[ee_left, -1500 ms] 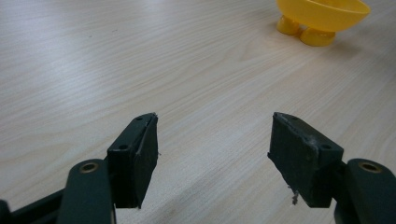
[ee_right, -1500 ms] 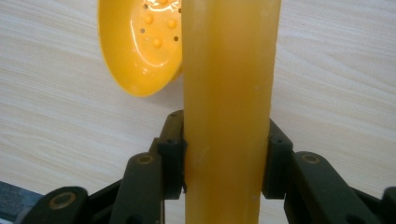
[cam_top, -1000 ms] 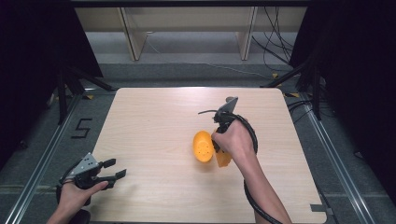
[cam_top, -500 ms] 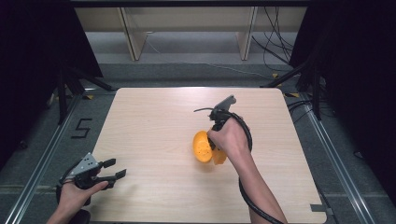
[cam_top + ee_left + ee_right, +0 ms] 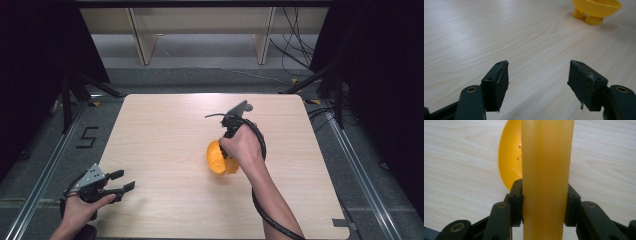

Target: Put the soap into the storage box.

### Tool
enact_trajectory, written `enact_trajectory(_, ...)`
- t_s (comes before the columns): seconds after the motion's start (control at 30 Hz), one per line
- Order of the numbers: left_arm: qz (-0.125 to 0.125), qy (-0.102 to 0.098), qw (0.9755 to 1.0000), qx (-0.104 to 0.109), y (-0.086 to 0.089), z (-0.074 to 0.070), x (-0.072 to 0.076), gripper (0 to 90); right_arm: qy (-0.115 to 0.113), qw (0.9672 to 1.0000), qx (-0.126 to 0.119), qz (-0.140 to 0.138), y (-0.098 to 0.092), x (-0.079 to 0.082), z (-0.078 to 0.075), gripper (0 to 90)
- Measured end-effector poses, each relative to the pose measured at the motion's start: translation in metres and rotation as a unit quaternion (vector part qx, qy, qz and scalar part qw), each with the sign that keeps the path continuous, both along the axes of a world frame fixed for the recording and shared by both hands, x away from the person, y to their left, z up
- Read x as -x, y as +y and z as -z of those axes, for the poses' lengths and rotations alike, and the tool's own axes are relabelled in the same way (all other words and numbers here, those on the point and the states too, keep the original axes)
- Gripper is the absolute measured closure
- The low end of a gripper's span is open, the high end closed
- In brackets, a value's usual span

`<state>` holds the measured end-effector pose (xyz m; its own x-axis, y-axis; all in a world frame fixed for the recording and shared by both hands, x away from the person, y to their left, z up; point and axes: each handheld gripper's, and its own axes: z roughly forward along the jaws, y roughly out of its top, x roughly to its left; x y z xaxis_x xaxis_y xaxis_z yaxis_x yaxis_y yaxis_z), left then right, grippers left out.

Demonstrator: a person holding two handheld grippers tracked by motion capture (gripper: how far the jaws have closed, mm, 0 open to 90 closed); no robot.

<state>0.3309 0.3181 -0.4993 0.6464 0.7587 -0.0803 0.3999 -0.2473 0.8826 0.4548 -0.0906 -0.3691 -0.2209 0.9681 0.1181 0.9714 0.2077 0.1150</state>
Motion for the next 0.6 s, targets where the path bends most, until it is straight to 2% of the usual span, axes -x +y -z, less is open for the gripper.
enact_trajectory(0.07, 0.0, 0.0, 1.0, 0.0, 0.0, 0.0, 0.0, 31.9, 0.01, 0.9998, -0.005, 0.018, 0.0027, -0.0007, 0.0001, 61.3)
enact_trajectory(0.13, 0.0, 0.0, 1.0, 0.0, -0.0001, 0.0, 0.0, 31.9, 0.006, 1.0, -0.002, 0.008, 0.002, -0.0016, 0.0002, 61.3)
enact_trajectory(0.17, 0.0, 0.0, 1.0, 0.0, -0.0001, 0.0, -0.0001, 31.9, 0.015, 0.9992, -0.009, 0.035, 0.0062, -0.0013, -0.0003, 61.4)
enact_trajectory(0.2, 0.0, 0.0, 1.0, 0.0, -0.0001, 0.0, 0.0, 31.9, 0.015, 0.9992, -0.009, 0.035, 0.0062, -0.0013, -0.0003, 61.4)
enact_trajectory(0.23, 0.0, 0.0, 1.0, 0.0, -0.0001, 0.0, 0.0, 31.9, -0.004, 1.0, 0.0, -0.007, 0.0009, -0.0039, 0.0019, 61.4)
enact_trajectory(0.27, 0.0, 0.0, 1.0, 0.0, -0.0002, 0.0, 0.0001, 31.9, 0.011, 0.9998, 0.0, 0.019, 0.0044, -0.0034, 0.0001, 61.3)
enact_trajectory(0.33, 0.0, 0.0, 1.0, -0.002, 0.0002, -0.0001, 0.0, 31.9, 0.015, 0.9992, -0.008, 0.036, 0.0078, -0.0035, -0.0001, 61.3)
enact_trajectory(0.37, 0.001, -0.001, 1.0, 0.0, 0.0, 0.0, 0.0, 31.9, 0.01, 0.9995, -0.001, 0.029, 0.0071, -0.0058, 0.0005, 61.3)
enact_trajectory(0.6, 0.001, 0.0, 1.0, -0.002, 0.0003, -0.0001, 0.0, 31.9, 0.013, 0.9996, -0.006, 0.026, 0.0105, -0.0096, 0.0014, 61.4)
